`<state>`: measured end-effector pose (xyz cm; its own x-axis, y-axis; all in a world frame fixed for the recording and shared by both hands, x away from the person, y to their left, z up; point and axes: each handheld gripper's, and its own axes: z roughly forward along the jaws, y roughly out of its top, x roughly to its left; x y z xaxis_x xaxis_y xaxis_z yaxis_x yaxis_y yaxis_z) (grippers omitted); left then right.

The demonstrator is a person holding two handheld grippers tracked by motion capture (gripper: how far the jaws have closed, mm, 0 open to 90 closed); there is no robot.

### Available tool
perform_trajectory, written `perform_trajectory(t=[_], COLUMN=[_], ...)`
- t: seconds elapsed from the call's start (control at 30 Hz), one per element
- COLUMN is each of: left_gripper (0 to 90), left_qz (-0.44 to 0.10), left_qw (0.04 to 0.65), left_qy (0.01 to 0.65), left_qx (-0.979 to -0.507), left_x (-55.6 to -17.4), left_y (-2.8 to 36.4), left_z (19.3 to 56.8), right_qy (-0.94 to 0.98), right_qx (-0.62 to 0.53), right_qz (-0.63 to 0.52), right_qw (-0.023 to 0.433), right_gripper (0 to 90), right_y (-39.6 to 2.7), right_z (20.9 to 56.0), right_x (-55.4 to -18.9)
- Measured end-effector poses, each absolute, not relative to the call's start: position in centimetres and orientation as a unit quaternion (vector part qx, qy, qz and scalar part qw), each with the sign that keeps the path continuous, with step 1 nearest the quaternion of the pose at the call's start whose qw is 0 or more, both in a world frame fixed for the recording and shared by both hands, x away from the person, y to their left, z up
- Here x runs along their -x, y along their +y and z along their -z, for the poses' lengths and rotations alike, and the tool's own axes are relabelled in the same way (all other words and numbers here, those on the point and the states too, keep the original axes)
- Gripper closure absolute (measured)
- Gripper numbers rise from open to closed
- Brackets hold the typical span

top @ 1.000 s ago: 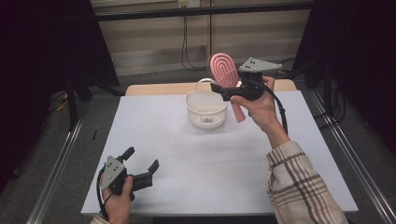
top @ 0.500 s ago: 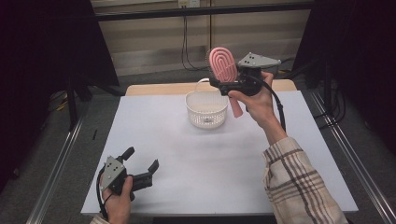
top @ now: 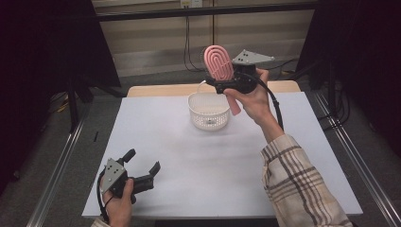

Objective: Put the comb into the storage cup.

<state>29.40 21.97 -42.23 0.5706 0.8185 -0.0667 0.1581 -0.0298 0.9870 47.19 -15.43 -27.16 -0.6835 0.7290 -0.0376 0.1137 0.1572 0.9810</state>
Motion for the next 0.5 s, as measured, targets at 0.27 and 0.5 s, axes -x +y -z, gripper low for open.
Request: perform_trajectory(t=[0.27, 0.5], left_gripper=[1.5, 1.5], left_qz=[-0.282, -0.281], left_qw=[0.590, 0.588], left_qy=[0.370, 0.369], left_qx=[-0.660, -0.662], left_x=[-29.37, -29.39], left_y=[21.91, 22.07], left_z=[42.23, 42.21], right_qy=[0.716, 0.707], right_qx=[-0.289, -0.291], right_qz=[-0.576, -0.584], right_qw=[0.270, 0.272], right_gripper=[20.1, 20.1], right_y=[-14.51, -14.45], right_z=[26.75, 26.38], right_x=[-47.90, -48.26])
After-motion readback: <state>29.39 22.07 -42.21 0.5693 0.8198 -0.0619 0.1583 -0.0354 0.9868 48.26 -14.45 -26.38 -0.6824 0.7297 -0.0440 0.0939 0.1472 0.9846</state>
